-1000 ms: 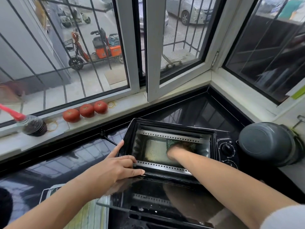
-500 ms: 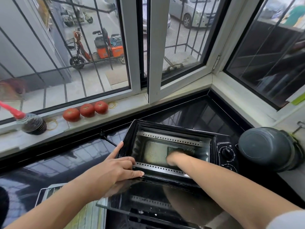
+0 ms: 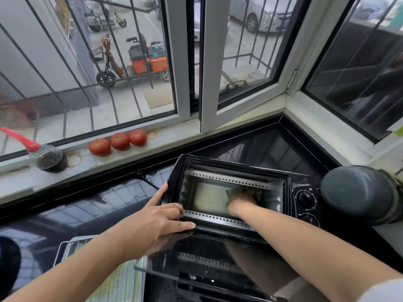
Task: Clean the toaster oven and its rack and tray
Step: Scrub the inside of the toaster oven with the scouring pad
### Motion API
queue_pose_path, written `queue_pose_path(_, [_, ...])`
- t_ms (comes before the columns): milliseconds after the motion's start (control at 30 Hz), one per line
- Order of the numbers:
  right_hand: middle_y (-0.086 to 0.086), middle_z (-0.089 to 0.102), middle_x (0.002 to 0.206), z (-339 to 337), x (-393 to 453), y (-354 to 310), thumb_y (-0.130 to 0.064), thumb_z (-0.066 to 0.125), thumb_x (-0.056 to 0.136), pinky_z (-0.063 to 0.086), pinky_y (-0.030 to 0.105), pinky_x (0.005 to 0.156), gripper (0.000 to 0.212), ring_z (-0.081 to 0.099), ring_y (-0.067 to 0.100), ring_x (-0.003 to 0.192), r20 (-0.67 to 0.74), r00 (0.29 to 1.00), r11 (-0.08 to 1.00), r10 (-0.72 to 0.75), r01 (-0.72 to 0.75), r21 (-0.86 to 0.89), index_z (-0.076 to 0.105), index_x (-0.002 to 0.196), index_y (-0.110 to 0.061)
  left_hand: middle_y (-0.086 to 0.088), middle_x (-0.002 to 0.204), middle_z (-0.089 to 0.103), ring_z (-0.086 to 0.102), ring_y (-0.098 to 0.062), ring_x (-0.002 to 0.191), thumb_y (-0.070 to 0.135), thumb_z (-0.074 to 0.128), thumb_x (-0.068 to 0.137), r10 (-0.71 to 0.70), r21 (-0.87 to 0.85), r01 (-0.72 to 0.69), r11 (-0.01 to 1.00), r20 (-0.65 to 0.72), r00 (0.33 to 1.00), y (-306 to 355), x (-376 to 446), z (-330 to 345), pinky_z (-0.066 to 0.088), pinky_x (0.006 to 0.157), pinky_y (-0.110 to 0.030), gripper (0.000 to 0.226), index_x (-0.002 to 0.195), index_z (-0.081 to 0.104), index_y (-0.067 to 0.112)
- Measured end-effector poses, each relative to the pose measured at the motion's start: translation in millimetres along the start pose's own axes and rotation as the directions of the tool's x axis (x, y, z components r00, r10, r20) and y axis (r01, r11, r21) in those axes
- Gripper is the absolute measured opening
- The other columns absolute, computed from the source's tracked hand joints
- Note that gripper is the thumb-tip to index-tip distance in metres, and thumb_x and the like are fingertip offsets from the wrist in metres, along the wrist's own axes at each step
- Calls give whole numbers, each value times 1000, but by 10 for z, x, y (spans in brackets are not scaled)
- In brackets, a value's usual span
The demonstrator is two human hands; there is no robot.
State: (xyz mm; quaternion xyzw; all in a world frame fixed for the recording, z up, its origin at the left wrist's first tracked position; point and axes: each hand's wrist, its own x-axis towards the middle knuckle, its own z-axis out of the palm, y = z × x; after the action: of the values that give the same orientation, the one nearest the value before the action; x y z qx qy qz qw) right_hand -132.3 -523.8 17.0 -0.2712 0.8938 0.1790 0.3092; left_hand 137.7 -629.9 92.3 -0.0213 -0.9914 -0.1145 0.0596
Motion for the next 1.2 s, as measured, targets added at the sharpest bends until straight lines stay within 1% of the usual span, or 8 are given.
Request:
queue_pose_path(167, [23,40,149,-2,-70,-36,-1,38,95,48,35,100,50,51,34,127,124,980,987,-154,146,73,37,145,7,16,88,55,58,-4,117,36,52,108,4,-25,-3,1000,4,1000,-10,-13,-4,4,126,-63,35,141,59,44])
queue_pose_path(267, [22,33,155,-104,-118,-108,-2,31,101,40,36,107,47,41,36,136,119,973,965,-199,173,197,34,147,7,16,89,58,59,-4,115,38,49,108,9,-28,-9,1000,6,1000,-18,22,-44,2,127,-61,35,142,59,45])
queue_pose_path(533, [18,24,160,-123,-189,-31,-8,27,104,31,38,115,48,30,33,145,205,941,963,-270,260,78,27,151,3,17,90,55,57,-3,120,30,59,104,32,-21,-32,999,5,999,-10,-6,-25,1,127,-60,43,144,55,46])
queue_pose_path(667, [23,37,151,-108,-92,-1,-22,35,101,42,33,104,55,43,35,133,128,961,969,-243,247,-11,30,148,6,18,91,55,54,-3,123,28,60,103,29,45,-32,998,55,998,-39,-17,-36,-1,127,-61,50,148,50,48])
queue_pose_path(833, [22,33,154,-93,-247,-65,-5,30,101,39,40,111,47,40,36,137,261,912,933,-316,348,-87,34,147,5,18,94,53,54,-3,125,20,74,94,52,45,-53,998,25,998,-18,-44,30,1,126,-61,67,148,47,49])
queue_pose_path(967, [24,25,149,-50,-121,-38,-25,41,91,38,45,107,59,32,41,133,45,985,970,-166,172,-173,37,144,-1,18,92,53,55,-4,123,25,71,96,41,56,-42,998,22,999,10,-31,-18,-1,126,-60,57,145,52,46])
queue_pose_path(1067, [21,46,123,-65,-107,43,-4,35,95,49,38,91,45,48,30,100,177,968,976,-177,195,-93,45,137,7,18,90,52,56,-5,122,27,64,100,42,63,-44,997,26,999,27,-48,-25,-3,127,-58,51,146,50,46])
queue_pose_path(1200, [22,44,134,-151,-116,59,6,30,96,45,40,98,47,43,28,101,252,950,977,-183,205,-63,38,142,9,20,93,50,55,-5,127,24,74,94,23,63,-25,998,37,999,43,-76,34,-1,127,-60,64,146,49,49])
